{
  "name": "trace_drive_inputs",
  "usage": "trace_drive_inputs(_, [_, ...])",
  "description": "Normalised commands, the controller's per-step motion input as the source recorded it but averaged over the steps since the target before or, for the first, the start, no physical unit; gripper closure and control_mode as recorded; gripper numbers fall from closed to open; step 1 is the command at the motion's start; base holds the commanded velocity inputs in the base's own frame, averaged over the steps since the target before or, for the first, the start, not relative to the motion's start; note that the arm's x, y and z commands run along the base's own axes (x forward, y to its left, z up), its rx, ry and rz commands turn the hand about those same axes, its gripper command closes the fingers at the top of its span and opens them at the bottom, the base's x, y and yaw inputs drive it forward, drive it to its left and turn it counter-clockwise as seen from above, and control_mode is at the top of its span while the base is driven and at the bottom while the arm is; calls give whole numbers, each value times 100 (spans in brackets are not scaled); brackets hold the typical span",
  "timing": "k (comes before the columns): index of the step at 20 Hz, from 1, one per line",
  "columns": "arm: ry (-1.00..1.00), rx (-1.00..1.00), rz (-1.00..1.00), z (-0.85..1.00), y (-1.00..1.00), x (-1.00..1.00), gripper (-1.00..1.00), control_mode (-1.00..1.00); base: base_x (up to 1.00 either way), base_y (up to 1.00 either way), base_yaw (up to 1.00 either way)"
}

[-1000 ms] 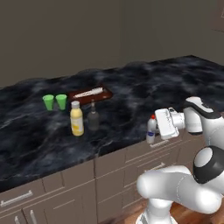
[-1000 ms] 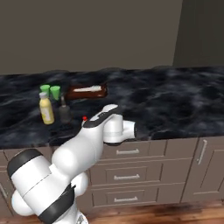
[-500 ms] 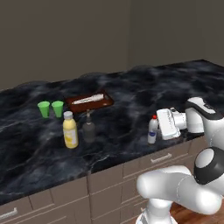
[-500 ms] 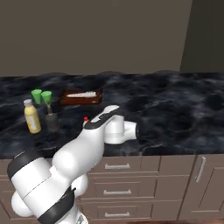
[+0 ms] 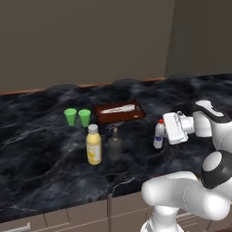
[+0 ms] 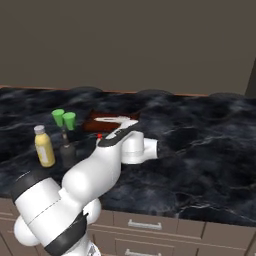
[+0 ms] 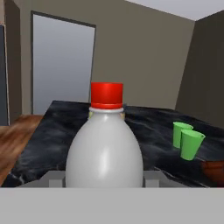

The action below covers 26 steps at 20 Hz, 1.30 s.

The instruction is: Place the drinks on the dining counter in a tight cluster.

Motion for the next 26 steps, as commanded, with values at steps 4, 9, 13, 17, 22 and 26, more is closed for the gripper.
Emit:
trace_drive_inputs(4, [0,0,0,0,0,0,100,100,54,-15,17])
trace_drive_inputs(9, [0,0,0,0,0,0,100,100,10,-3,0])
trace_drive_inputs(13, [0,1,0,-1,0,16,100,-100,5,0,0])
trace_drive_inputs(17, [4,13,0,-11,0,58,100,-100,0,0,0])
trace_drive_inputs(22, [11,19,1,-20,0,59,100,-100,0,0,0])
trace_drive_inputs(26, [13,7,3,-30,1,42,100,-100,0,0,0])
